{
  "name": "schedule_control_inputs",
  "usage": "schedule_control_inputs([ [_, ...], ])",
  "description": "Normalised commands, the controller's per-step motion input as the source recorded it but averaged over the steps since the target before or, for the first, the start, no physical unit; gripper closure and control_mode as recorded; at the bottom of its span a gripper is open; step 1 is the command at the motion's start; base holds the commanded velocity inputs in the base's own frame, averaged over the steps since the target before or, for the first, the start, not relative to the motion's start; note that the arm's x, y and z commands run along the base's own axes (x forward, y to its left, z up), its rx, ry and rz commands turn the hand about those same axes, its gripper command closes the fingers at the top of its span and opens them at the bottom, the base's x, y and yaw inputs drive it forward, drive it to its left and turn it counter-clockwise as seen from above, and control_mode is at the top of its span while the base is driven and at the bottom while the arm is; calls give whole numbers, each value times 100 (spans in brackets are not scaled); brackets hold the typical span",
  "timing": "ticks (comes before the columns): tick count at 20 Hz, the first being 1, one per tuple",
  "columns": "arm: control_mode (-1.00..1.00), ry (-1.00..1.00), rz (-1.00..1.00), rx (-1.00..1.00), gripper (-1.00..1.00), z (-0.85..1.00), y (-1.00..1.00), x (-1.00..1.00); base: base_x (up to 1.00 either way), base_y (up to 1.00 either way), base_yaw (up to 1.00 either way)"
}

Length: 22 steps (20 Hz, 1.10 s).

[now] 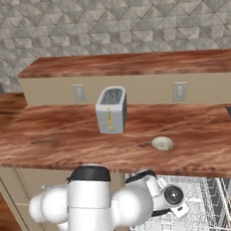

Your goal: Pick up the cup and bowl from the counter, place them in the dishwasher, and close the dishwasher door.

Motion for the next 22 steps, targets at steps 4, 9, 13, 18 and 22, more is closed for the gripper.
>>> schedule_control_inputs([
  [4,-100,4,-3,0,100,-36,0,20,0,0,0],
  [9,-100,4,-3,0,100,-39,0,17,0,0,0],
  [13,-100,3,-3,0,100,-37,0,16,0,0,0],
  [18,-100,2,-3,0,100,-29,-2,14,0,0,0],
  [22,-100,1,-3,0,100,-28,-1,9,0,0,0],
])
